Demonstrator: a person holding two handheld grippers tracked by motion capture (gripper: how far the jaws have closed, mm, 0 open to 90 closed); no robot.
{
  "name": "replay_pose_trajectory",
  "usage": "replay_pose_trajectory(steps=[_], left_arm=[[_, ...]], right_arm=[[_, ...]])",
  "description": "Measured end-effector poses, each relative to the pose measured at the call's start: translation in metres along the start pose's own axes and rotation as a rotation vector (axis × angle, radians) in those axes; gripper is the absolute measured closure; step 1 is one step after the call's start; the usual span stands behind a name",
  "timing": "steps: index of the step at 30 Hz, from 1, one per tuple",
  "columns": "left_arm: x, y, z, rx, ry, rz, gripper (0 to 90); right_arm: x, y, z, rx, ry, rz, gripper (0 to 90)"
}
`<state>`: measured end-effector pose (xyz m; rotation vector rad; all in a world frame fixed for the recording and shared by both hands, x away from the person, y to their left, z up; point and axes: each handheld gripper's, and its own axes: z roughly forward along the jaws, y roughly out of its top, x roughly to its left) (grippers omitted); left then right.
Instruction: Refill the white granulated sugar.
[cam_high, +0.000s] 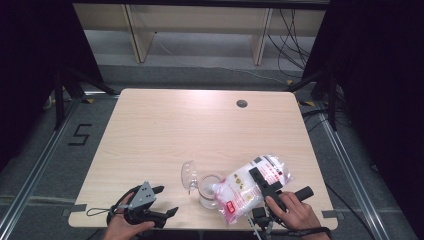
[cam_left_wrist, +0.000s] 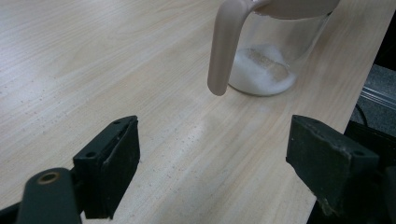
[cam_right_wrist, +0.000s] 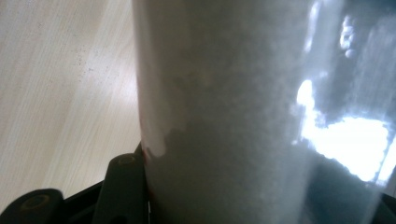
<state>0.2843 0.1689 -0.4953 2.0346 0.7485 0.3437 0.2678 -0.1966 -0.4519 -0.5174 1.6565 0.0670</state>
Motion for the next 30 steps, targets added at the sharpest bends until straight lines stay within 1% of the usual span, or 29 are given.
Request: replay_pose_trajectory(steps=[25, 26, 30], left_arm=[[0.0004, 0.0001, 0.0, 0.001, -0.004, -0.002, 17.3], [0.0004, 0.0001, 0.0001, 0.001, -0.005, -0.002, 17.2], [0.0002, 0.0, 0.0001, 0.0, -0.001, -0.003, 17.2]], right_arm=[[-0.0004, -0.0004, -0.0002, 0.001, -0.002, -0.003, 51.1], [-0.0018, -0.0003, 0.0005, -0.009, -0.006, -0.019, 51.1], [-0.0017, -0.0004, 0.0004, -0.008, -0.007, -0.019, 51.1]])
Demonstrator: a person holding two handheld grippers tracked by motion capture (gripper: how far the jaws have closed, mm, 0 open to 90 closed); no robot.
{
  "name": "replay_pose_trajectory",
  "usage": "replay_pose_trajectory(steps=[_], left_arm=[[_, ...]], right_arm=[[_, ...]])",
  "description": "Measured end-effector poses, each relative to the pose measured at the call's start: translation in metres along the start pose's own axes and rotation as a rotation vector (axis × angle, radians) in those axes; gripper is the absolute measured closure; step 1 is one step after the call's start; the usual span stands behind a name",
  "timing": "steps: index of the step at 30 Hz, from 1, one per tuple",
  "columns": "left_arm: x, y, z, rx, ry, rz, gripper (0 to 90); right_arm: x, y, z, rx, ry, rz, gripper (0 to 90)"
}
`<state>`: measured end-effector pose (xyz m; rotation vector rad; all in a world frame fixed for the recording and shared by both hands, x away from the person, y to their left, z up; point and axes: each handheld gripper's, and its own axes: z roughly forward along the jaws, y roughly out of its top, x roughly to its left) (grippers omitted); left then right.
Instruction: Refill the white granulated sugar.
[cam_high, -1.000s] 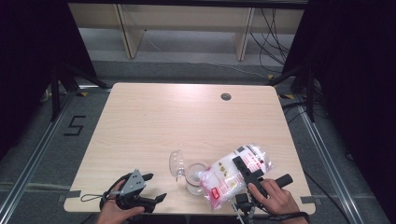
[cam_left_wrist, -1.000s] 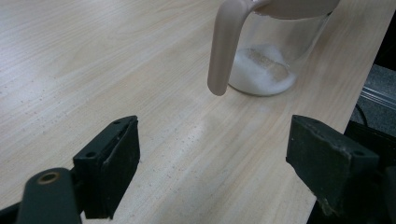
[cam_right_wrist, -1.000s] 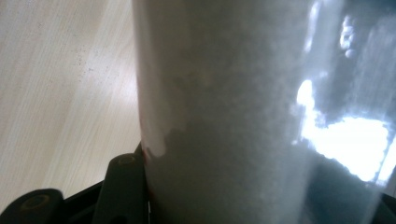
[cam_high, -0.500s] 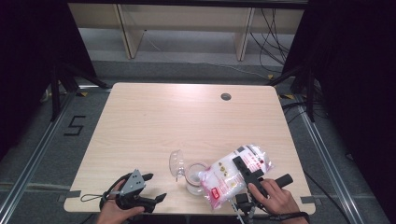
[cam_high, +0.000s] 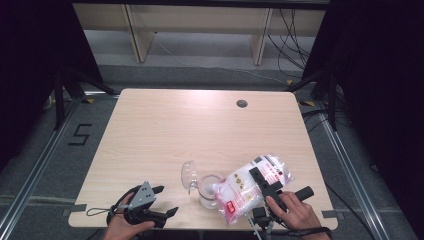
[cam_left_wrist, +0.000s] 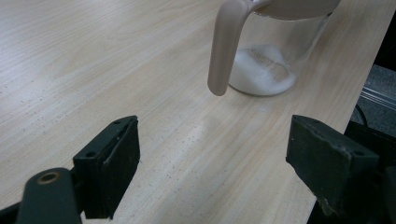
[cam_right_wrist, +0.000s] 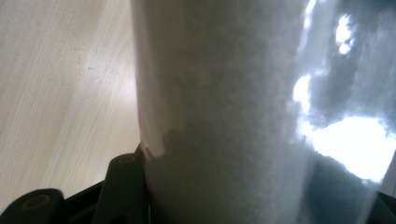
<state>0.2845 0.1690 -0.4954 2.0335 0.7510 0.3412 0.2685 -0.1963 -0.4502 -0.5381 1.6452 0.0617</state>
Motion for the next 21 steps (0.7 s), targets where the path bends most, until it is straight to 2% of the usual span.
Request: replay_pose_trajectory(steps=[1, 2, 5, 8, 21], left_arm=[[0.0, 0.0, -0.0002, 0.001, 0.0, 0.001, 17.3], [0.0002, 0.0001, -0.0001, 0.0, -0.004, 0.0, 17.2], [0.0003, 0.0001, -0.0001, 0.0, -0.004, 0.001, 17.3], [0.0003, 0.0001, -0.0001, 0.001, -0.004, 0.001, 17.3], [0.0, 0.0, -0.0002, 0.0, 0.0, 0.002, 17.3]], right_arm=[[0.0016, -0.0001, -0.0009, 0.012, 0.006, 0.019, 51.1], [-0.0002, 0.0001, 0.0002, -0.002, -0.001, -0.004, 51.2], [0.0014, 0.0002, -0.0011, 0.015, 0.005, 0.016, 51.2], [-0.0007, 0.0007, -0.0009, 0.006, -0.004, -0.006, 51.2], [-0.0011, 0.001, -0.0021, 0.016, -0.003, -0.002, 51.3]])
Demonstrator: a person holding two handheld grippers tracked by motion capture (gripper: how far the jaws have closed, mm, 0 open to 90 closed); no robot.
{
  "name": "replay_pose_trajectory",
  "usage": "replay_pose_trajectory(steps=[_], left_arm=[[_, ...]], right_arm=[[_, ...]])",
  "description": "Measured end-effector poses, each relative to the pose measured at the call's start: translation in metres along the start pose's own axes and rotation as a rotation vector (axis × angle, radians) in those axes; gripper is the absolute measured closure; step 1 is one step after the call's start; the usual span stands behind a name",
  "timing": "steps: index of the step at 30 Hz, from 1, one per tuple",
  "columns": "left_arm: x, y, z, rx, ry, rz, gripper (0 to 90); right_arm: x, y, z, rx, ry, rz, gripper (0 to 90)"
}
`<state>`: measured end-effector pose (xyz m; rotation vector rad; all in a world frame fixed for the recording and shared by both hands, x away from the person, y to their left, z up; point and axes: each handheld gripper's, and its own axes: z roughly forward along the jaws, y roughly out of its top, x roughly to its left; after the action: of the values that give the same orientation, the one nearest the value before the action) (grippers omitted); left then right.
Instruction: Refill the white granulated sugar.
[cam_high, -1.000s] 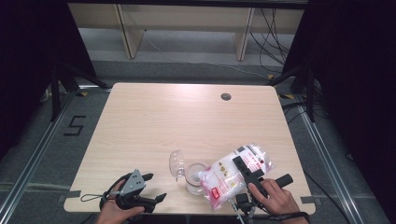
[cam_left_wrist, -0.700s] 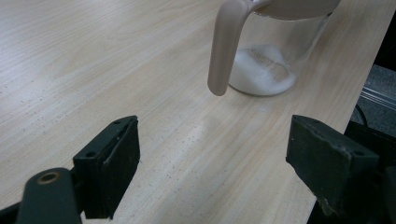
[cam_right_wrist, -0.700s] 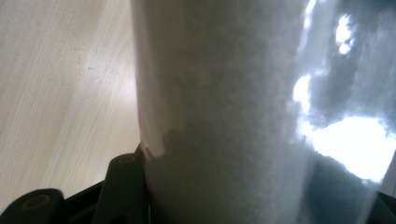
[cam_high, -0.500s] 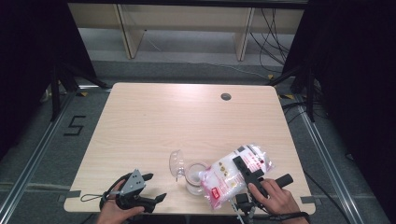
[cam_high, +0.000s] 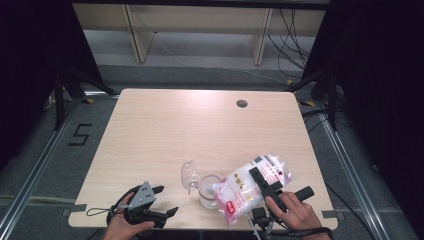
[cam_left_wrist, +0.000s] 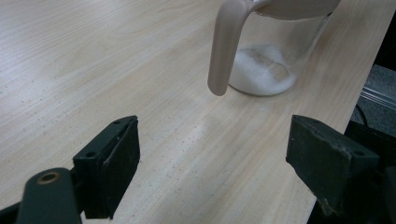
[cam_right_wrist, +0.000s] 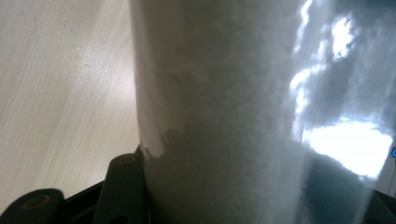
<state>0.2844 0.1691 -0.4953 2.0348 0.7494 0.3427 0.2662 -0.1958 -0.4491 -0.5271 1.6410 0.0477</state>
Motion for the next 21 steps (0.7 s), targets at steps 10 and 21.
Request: replay_pose_trajectory(steps=[10, 21], left_arm=[[0.0, 0.0, 0.0, 0.001, 0.0, 0.001, 17.3], [-0.0001, 0.0, 0.0001, -0.001, 0.0, 0.001, 17.3]], right_arm=[[-0.0005, -0.0003, 0.0, -0.001, 0.007, -0.001, 51.4], [-0.0011, 0.0001, 0.0001, 0.002, 0.012, -0.003, 51.5]])
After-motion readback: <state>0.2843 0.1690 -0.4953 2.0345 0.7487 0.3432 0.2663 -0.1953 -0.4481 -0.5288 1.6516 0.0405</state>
